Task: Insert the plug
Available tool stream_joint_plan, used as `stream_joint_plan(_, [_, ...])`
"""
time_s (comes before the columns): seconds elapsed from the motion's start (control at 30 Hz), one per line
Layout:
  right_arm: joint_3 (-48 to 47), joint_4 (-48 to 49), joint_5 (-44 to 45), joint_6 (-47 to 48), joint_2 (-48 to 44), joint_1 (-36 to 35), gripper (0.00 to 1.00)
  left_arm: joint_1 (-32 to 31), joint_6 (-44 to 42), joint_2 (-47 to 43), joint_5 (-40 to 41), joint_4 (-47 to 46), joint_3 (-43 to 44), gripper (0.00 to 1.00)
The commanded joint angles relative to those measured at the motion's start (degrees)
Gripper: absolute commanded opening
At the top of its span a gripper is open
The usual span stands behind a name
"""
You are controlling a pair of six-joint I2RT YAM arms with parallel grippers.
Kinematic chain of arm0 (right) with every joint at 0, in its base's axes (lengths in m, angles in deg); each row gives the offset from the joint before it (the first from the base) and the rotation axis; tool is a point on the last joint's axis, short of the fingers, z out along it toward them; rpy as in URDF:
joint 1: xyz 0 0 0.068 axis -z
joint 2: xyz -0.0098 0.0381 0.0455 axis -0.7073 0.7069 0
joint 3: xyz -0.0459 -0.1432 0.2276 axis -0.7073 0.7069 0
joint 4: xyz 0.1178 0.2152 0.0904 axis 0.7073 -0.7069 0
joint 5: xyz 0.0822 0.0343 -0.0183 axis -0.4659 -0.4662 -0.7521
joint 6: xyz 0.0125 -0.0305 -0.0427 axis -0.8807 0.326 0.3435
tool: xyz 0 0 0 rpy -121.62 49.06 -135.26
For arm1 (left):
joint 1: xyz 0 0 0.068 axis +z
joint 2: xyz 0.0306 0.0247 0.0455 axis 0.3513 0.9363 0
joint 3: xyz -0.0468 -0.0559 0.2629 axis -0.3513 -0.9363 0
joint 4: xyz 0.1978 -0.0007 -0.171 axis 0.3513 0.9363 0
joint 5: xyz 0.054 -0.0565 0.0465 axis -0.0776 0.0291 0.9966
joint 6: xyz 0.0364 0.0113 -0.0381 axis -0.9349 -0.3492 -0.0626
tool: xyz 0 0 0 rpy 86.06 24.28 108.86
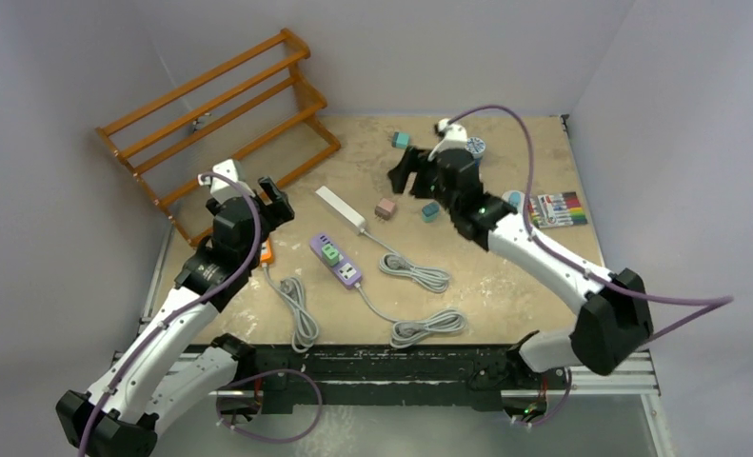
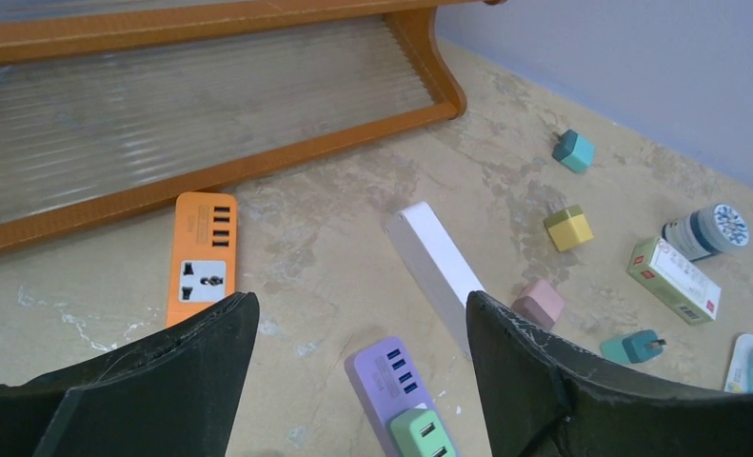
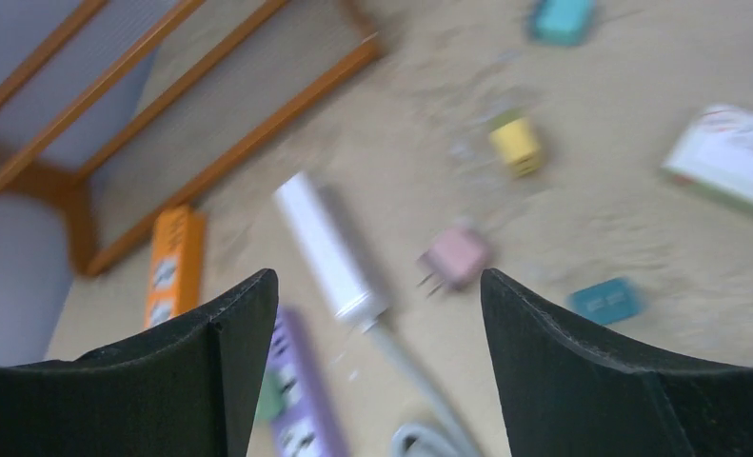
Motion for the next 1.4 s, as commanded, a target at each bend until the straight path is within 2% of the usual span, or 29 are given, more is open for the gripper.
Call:
stream_joint_plan(0.0, [-4.80, -2.02, -1.36, 0.95, 8.25, 7.91, 0.76, -0.33, -1.00, 0.16, 1.03, -4.77, -2.31, 0.80])
stream_joint_plan(0.13, [-9.36, 2.94, -0.88, 5.74, 17.76, 10.47, 0.72, -0.63, -2.10, -0.19, -0.97, -5.05, -2.67, 0.79])
stream_joint_plan(0.23, [-13.43, 4.99, 1.46, 10.45, 24.56, 11.02, 0.77, -0.70, -4.03, 0.86, -3.20, -3.02, -1.40, 0.77])
stream_joint_plan(0.33, [-15.06, 8.99, -1.12, 13.99, 29.28, 11.72, 0.78, -0.97, -4.62, 1.31, -4.91, -2.39, -0.50, 0.77])
stream_joint_plan(0.5, [-21.90, 7.17, 2.10, 16.26, 38.10, 12.12, 0.74, -1.06, -4.51, 0.43, -5.68, -2.99, -0.97, 0.79])
stream_joint_plan(0.6, [-23.15, 8.64, 1.96, 17.69, 41.07, 12.27, 0.71, -1.31, -4.60, 0.38, -5.71, -2.74, -0.76, 0.79])
stream_joint_plan(0.77, [-26.18, 8.01, 2.26, 18.22, 45.19, 12.37, 0.61, -1.43, -4.14, 0.27, -4.22, -2.59, -0.76, 0.79])
stream_joint_plan(0.93, [-26.89, 8.53, 1.29, 18.92, 46.17, 12.40, 0.57, -1.43, -3.90, 0.50, -3.48, -2.25, -0.59, 0.79])
stream_joint_plan(1.17, [-28.72, 8.08, -0.06, 20.46, 47.38, 12.39, 0.38, -1.43, -4.13, 0.50, -3.36, -2.23, -0.59, 0.77])
stream_joint_plan(1.27, [-27.53, 8.84, -0.77, 20.67, 46.27, 12.37, 0.27, -1.43, -4.25, 0.49, -3.20, -2.22, -0.58, 0.76])
stream_joint_plan(1.37, [-25.30, 10.64, -1.74, 20.81, 44.15, 12.39, 0.20, -1.43, -4.25, 0.40, -3.36, -2.35, -0.67, 0.75])
